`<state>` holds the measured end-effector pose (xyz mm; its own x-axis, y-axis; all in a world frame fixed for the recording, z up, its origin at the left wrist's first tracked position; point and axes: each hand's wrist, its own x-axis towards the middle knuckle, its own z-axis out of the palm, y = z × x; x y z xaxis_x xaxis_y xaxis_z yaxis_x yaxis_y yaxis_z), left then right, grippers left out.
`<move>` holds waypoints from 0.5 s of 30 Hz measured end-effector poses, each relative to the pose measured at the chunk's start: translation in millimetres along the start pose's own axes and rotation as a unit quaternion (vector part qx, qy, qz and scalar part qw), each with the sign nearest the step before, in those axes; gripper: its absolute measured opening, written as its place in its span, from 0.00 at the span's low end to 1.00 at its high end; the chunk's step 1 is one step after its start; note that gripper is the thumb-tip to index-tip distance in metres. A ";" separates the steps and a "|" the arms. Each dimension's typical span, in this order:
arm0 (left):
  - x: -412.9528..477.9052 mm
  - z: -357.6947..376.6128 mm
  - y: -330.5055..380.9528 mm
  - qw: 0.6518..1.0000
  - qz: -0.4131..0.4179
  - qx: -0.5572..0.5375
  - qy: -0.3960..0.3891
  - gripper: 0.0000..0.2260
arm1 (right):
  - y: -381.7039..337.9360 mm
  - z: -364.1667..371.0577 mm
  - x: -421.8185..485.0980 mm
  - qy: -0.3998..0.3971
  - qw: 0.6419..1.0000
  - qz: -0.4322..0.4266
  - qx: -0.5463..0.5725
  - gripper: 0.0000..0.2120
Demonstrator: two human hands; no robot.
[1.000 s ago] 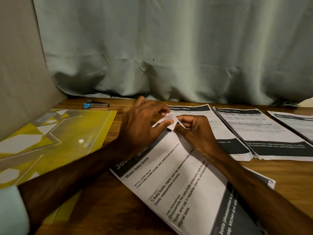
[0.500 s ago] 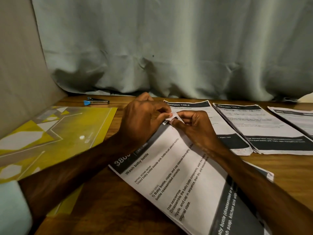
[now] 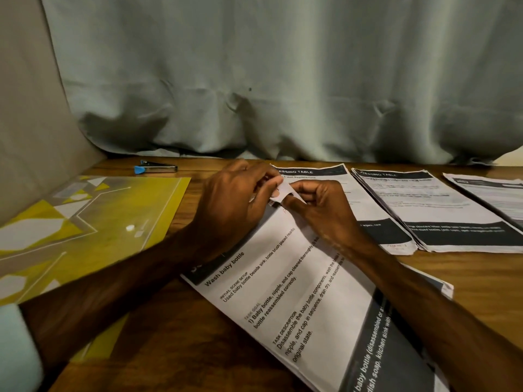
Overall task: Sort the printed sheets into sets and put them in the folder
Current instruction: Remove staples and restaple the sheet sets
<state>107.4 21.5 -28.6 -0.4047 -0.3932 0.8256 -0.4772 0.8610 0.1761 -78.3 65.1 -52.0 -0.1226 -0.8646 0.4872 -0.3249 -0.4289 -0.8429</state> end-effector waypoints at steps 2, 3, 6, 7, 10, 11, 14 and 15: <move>1.3 -1.3 0.9 0.999 -0.030 -0.012 0.001 0.08 | -1.9 0.1 -0.3 0.005 1.000 -0.007 0.000 0.07; 2.9 -2.0 1.2 0.999 -0.037 -0.009 -0.003 0.09 | -2.4 -0.2 -0.4 0.005 1.000 -0.012 -0.003 0.07; 7.2 -4.5 -0.4 0.998 -0.058 -0.008 -0.024 0.10 | -3.0 -0.6 -1.2 -0.003 1.000 -0.024 -0.017 0.06; 8.3 -5.0 -1.6 0.997 -0.068 -0.016 -0.033 0.09 | -3.1 -0.3 -1.5 -0.004 0.999 -0.027 -0.021 0.06; 8.9 -4.4 -4.5 0.996 -0.059 -0.039 -0.046 0.06 | -3.0 0.2 -2.0 -0.006 0.999 -0.029 -0.029 0.05; 8.9 -3.6 -5.3 0.997 -0.046 -0.037 -0.047 0.05 | -2.9 0.1 -2.0 -0.004 0.999 -0.027 -0.029 0.06; 9.8 -2.0 -8.5 0.999 -0.015 -0.031 -0.041 0.06 | -2.5 -0.7 -1.8 0.001 1.000 -0.020 -0.024 0.07; 10.1 -1.5 -9.0 0.999 -0.005 -0.031 -0.039 0.06 | -2.6 -0.8 -2.0 0.000 1.000 -0.020 -0.023 0.07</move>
<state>108.8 10.3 -21.0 -0.4601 -0.4235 0.7804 -0.4329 0.8744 0.2194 -78.0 68.2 -50.6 -0.1080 -0.8473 0.5199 -0.3732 -0.4502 -0.8112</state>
